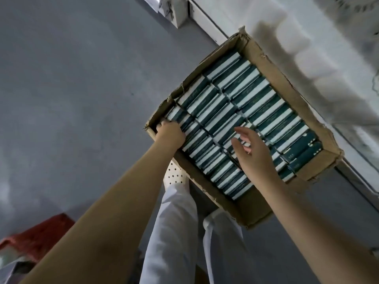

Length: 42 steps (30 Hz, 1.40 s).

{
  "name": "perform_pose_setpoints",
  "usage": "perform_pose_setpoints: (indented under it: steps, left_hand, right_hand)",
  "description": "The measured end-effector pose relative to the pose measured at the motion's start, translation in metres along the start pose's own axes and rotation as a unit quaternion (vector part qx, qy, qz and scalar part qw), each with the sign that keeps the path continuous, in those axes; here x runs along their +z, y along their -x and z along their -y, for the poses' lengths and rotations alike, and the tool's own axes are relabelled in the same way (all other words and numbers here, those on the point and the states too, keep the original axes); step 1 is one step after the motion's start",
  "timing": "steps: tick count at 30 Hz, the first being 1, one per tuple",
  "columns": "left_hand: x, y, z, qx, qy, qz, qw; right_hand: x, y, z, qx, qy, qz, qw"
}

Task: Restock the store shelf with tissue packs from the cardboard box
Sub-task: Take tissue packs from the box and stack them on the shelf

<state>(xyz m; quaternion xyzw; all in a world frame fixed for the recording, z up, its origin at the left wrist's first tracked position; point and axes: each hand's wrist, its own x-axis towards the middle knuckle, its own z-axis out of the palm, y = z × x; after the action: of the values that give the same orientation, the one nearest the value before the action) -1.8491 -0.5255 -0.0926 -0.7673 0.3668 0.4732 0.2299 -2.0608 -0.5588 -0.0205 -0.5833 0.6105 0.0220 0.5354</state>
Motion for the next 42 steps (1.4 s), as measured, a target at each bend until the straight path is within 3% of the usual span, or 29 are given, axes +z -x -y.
perform_pose_setpoints:
  steps: [5,10,16,17,19,21,26,28,32,37,42]
  left_hand:
    - [0.005,-0.005,-0.003,-0.003,-0.009,-0.003,1.000]
    - [0.007,0.025,0.006,0.081,-0.039,-0.132,0.987]
    - [-0.009,0.070,0.027,0.190,0.100,-0.274,0.938]
    - [-0.015,0.074,0.029,0.200,0.139,-0.257,0.935]
    - [-0.029,0.082,0.028,0.202,0.286,-0.139,0.926]
    - [-0.039,0.085,0.021,0.190,0.417,-0.028,0.888]
    - [-0.040,0.081,-0.001,0.225,0.424,0.062,0.875]
    - [-0.034,0.075,-0.005,0.228,0.416,0.051,0.879]
    - [-0.033,0.052,-0.001,0.205,0.335,-0.057,0.918]
    - [-0.042,0.018,0.002,0.156,0.255,-0.025,0.954]
    - [-0.041,0.001,-0.010,0.189,0.142,-0.011,0.972]
  right_hand:
    - [-0.002,-0.007,-0.004,0.006,-0.006,-0.014,1.000]
    - [0.000,-0.002,0.006,0.020,-0.032,-0.027,0.999]
    - [0.001,0.006,0.030,0.006,-0.051,-0.003,0.999]
    - [0.001,0.006,0.034,0.006,-0.058,0.003,0.998]
    - [-0.001,0.006,0.041,0.012,-0.072,0.013,0.997]
    - [-0.004,0.002,0.045,0.041,-0.110,0.027,0.993]
    - [-0.010,-0.005,0.044,0.114,-0.192,0.095,0.970]
    - [-0.010,-0.007,0.037,0.124,-0.211,0.052,0.968]
    - [-0.015,-0.011,0.024,0.158,-0.302,-0.086,0.936]
    - [-0.025,-0.020,0.011,0.162,-0.338,-0.133,0.918]
    - [-0.024,-0.037,0.007,0.154,-0.317,-0.166,0.921]
